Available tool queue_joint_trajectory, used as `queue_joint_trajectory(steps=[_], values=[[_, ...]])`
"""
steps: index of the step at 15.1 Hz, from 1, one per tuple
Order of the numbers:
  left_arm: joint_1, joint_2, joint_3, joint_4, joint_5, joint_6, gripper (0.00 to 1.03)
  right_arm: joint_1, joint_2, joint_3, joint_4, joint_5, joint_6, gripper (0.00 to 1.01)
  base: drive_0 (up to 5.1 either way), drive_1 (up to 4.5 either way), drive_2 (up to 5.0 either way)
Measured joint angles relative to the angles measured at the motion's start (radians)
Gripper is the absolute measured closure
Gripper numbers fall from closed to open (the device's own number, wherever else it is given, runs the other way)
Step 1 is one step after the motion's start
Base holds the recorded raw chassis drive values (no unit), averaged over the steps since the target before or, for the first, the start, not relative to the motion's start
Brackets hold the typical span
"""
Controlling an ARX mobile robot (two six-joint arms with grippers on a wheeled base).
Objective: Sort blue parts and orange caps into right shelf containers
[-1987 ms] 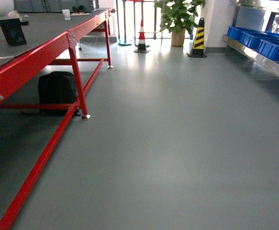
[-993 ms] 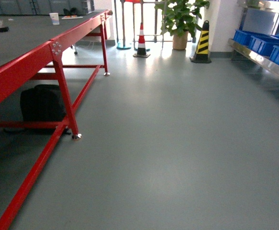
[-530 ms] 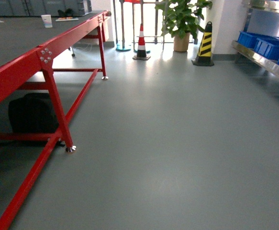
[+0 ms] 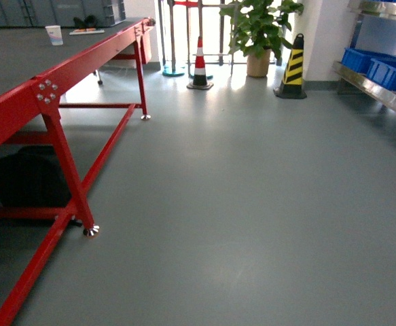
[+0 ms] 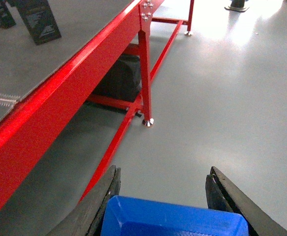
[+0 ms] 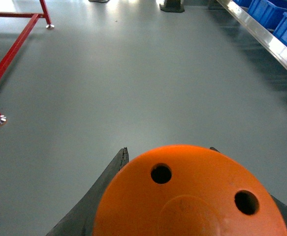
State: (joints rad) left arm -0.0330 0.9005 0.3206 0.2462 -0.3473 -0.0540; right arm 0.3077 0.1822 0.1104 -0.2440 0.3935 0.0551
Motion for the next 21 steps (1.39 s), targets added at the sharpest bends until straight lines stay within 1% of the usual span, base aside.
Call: queue_joint_trajectory(steps=[13, 15, 16, 21], values=[[0.0, -0.001, 0.0, -0.002, 0.0, 0.0, 0.58, 0.0, 0.0, 0.0, 0.0, 0.0, 0.0, 0.59, 0.0, 4.27, -4.3], [0.0, -0.001, 0.0, 0.001, -0.001, 0.0, 0.58, 0.0, 0.002, 0.0, 0.001, -0.001, 0.0, 0.59, -1.4, 2.9, -5.7], [0.001, -0.002, 0.0, -0.001, -0.001, 0.0, 0.58, 0.0, 0.001, 0.0, 0.002, 0.0, 0.0, 0.59, -2.0, 2.35, -6.3], [0.001, 0.002, 0.0, 0.0, 0.001, 0.0, 0.58, 0.0, 0.001, 0.0, 0.001, 0.0, 0.0, 0.59, -1.5, -1.46, -1.5]])
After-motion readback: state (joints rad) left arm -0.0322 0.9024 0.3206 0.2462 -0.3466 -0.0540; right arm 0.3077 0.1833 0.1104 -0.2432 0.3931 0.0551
